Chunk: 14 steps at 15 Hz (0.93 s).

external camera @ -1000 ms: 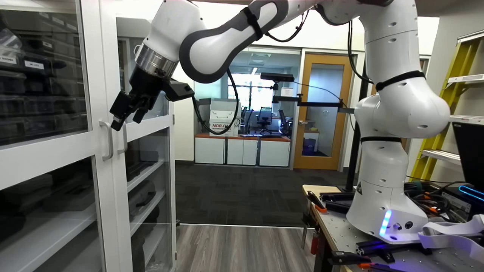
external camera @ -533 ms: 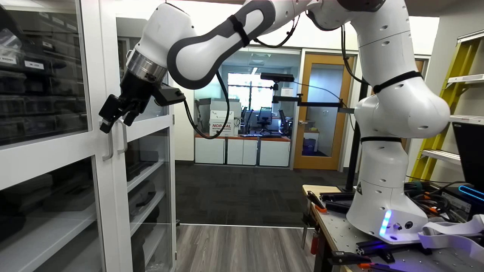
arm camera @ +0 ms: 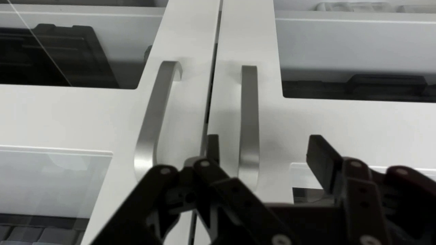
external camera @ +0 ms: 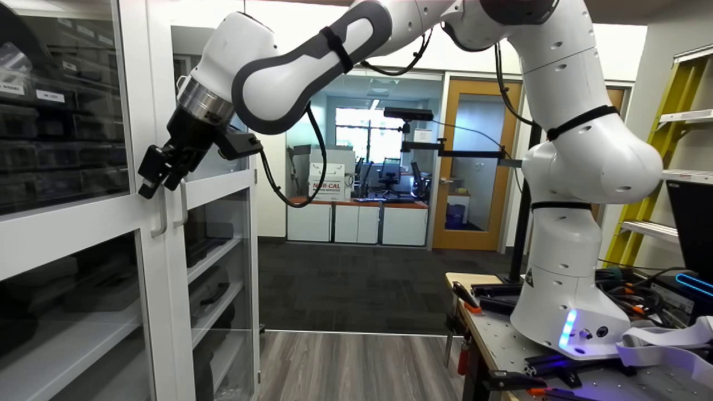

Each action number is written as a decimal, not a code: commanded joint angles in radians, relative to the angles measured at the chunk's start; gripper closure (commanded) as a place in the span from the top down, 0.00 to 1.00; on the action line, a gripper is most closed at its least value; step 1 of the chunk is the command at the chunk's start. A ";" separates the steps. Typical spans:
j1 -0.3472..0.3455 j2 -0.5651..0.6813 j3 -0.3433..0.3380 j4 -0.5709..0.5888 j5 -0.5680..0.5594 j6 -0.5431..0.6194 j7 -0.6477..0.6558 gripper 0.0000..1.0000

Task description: Open the left glass door of the cabinet.

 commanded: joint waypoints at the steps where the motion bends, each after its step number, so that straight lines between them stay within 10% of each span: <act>1: -0.002 -0.009 -0.008 0.003 0.016 0.031 -0.046 0.39; 7: -0.005 -0.026 -0.013 -0.010 0.021 0.046 -0.052 0.04; 14: 0.025 -0.054 -0.038 -0.041 0.015 0.023 -0.013 0.06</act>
